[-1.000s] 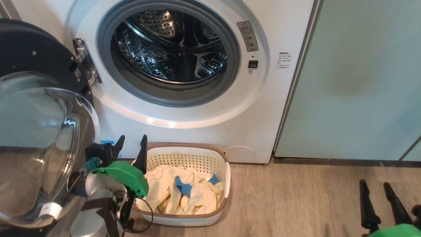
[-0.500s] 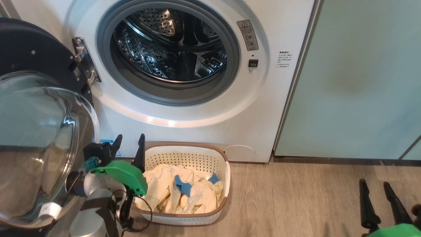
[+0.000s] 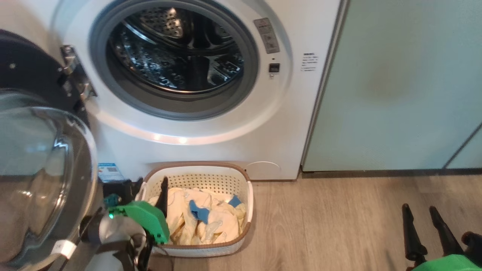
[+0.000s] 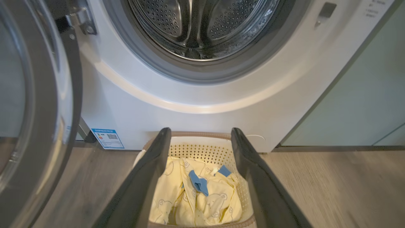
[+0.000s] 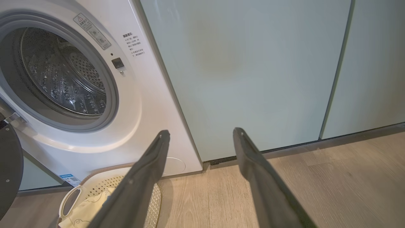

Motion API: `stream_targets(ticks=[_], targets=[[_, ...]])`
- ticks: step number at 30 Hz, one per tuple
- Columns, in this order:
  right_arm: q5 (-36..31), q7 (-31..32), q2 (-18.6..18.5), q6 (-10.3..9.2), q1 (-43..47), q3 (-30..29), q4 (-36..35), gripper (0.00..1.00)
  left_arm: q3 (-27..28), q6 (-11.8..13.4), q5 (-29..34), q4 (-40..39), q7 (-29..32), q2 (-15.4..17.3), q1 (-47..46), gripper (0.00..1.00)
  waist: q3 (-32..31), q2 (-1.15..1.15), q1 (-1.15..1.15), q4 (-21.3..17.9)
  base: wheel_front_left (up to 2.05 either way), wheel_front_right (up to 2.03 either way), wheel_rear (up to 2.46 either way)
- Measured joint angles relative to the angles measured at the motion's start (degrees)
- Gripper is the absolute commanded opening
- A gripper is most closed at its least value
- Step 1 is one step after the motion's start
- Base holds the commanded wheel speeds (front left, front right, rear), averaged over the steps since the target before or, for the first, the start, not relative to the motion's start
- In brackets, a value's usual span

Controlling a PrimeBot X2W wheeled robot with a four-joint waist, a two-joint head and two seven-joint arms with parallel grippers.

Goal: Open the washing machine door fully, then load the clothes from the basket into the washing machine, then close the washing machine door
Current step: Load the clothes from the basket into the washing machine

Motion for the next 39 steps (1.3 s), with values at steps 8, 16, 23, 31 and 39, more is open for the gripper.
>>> stream_targets(ticks=[8, 16, 23, 31, 39], targets=[[0.0, 0.0, -0.3, 0.0, -1.0, 0.9, -0.3, 1.0, -0.5, 0.3, -0.9, 10.8, 0.5, -0.3, -0.7, 1.0, 1.9, 0.0, 0.0, -4.3, 0.0, 0.0, 0.0], [0.0, 0.0, -0.5, 0.0, -3.2, 1.0, -0.9, 1.0, -0.3, -0.1, -2.8, 21.2, 3.0, 0.0, -7.1, 1.0, 6.3, 0.0, 0.0, -8.0, 0.0, 0.0, 0.0], [0.0, 0.0, 0.7, 0.0, -5.7, 0.9, -1.7, 1.0, -0.1, -0.6, -4.9, 27.0, 6.9, 1.3, -13.1, 1.0, 12.2, 0.0, 0.01, -10.2, 0.0, 0.0, 0.0], [0.0, 0.0, 2.6, 0.0, -8.2, -1.0, -3.4, 1.0, -0.2, 0.0, -5.4, 29.4, 11.2, 2.9, -19.7, 1.0, 20.1, 0.0, 0.01, -11.4, 0.0, 0.0, 0.0], [0.0, 0.0, 4.1, 0.0, -12.4, -0.9, -4.8, 1.0, 0.0, 2.2, -6.1, 30.2, 13.7, 5.1, -25.9, 1.0, 27.8, 0.0, 0.01, -11.9, 0.0, 0.0, 0.0]])
